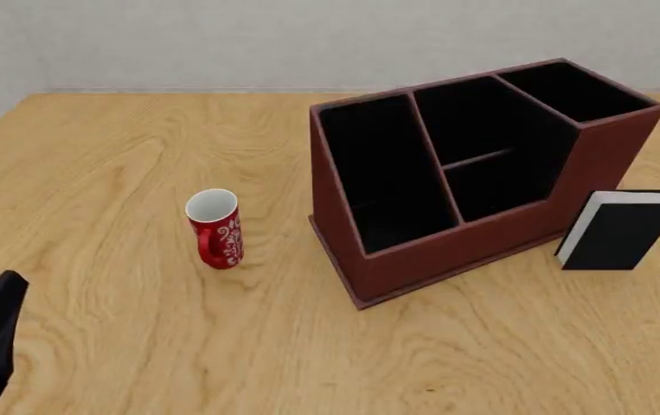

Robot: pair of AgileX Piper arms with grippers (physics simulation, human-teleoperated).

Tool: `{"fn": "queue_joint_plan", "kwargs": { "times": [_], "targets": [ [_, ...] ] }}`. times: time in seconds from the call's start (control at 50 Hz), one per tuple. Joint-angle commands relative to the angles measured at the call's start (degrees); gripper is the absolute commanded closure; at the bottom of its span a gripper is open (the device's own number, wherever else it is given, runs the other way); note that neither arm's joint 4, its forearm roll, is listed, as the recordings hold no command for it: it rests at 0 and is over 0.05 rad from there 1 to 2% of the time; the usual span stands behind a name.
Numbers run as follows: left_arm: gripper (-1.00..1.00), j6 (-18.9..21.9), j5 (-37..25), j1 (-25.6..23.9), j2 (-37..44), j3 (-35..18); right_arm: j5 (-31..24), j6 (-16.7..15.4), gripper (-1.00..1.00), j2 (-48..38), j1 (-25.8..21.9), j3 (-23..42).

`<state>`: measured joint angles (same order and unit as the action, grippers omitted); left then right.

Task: Pick up the book and place it in the left compartment of the caddy.

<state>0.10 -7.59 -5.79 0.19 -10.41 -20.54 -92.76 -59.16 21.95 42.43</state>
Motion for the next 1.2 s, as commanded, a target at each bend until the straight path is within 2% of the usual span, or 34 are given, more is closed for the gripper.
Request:
{"fn": "queue_joint_plan", "kwargs": {
  "times": [0.02, 0.6, 1.2],
  "targets": [
    [-1.00, 0.0, -0.4, 0.4, -0.1, -0.3, 3.8, -3.7, -1.00, -7.3, 0.9, 2.3],
    [-1.00, -0.1, 0.4, 2.2, 0.5, 0.3, 7.5, -5.0, -1.00, -17.7, 0.3, 7.6],
    [-1.00, -0.5, 1.3, 3.5, 1.2, 1.0, 9.9, -5.9, -1.00, -22.7, -1.3, 7.9]
  ]
}}
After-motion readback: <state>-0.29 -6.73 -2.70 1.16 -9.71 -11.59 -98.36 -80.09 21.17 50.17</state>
